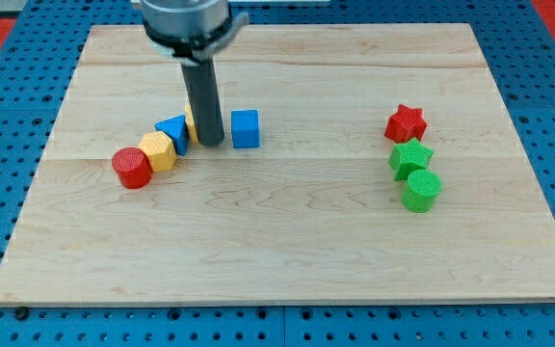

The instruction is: Move the blue cube top right to the red star

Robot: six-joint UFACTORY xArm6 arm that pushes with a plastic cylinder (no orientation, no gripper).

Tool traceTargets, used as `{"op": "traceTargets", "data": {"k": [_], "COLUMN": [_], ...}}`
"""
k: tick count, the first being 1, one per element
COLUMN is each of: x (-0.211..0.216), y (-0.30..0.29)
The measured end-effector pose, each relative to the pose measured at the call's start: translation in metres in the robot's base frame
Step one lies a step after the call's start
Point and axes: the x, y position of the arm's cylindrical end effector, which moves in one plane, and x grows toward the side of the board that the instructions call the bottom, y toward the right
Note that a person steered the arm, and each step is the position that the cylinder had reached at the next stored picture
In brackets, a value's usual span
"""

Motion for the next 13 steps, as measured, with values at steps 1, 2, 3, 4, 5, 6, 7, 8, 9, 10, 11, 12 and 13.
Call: {"op": "traceTargets", "data": {"k": [1, 2, 3, 4, 5, 6, 7, 8, 9, 10, 11, 12, 13], "x": [-0.019, -0.019, 0.020, -0.008, -0.037, -0.034, 0.003, 0.013, -0.016, -0.043, -0.060, -0.068, -0.068], "y": [0.038, 0.011, -0.002, 0.025, 0.059, 0.002, 0.002, 0.041, 0.103, 0.150, 0.137, 0.140, 0.159]}}
